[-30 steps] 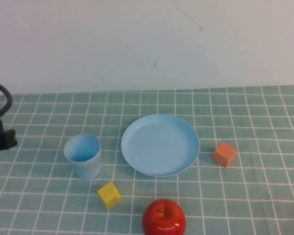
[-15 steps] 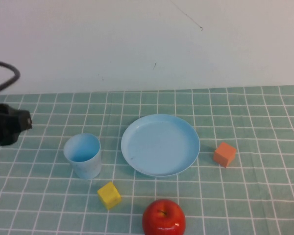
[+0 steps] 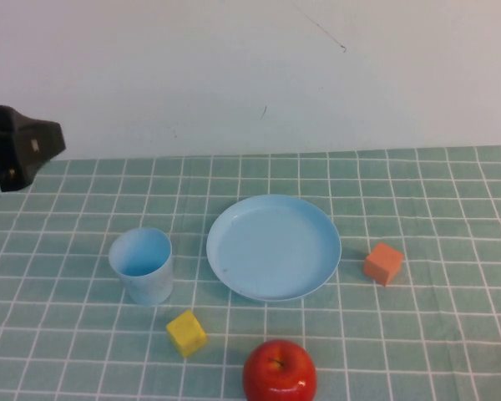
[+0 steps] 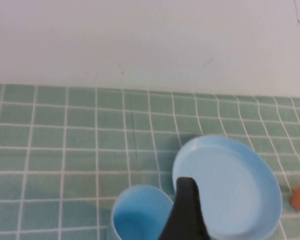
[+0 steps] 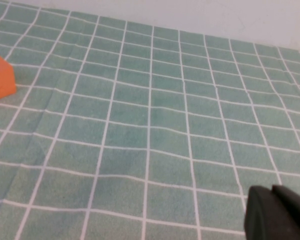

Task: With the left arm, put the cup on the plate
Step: Pick up the cup from the table

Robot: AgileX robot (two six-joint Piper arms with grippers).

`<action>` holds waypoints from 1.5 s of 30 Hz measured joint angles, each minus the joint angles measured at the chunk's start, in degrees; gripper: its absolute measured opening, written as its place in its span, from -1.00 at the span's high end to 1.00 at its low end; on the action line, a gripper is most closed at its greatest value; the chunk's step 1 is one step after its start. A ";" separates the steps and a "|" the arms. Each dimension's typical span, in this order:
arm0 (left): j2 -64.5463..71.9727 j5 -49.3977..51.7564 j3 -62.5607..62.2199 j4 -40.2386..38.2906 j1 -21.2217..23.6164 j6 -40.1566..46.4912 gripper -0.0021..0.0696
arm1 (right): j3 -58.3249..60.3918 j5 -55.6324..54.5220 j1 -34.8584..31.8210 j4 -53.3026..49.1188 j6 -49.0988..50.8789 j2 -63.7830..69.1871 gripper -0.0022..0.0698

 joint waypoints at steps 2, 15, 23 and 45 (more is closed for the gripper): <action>2.23 2.20 -0.02 -3.91 0.00 4.31 -0.43 | 0.00 0.00 0.00 0.00 0.00 0.00 0.95; 18.83 5.30 -0.02 -9.64 -0.05 9.95 -0.38 | 0.00 0.00 0.00 0.00 0.00 0.00 0.95; 27.54 2.27 -2.17 -6.51 -0.05 8.61 -0.38 | 0.00 0.00 0.00 0.00 0.00 0.00 0.95; 47.07 3.64 -8.15 -0.99 -0.05 4.17 0.00 | 0.00 0.00 0.00 0.00 0.00 0.00 0.95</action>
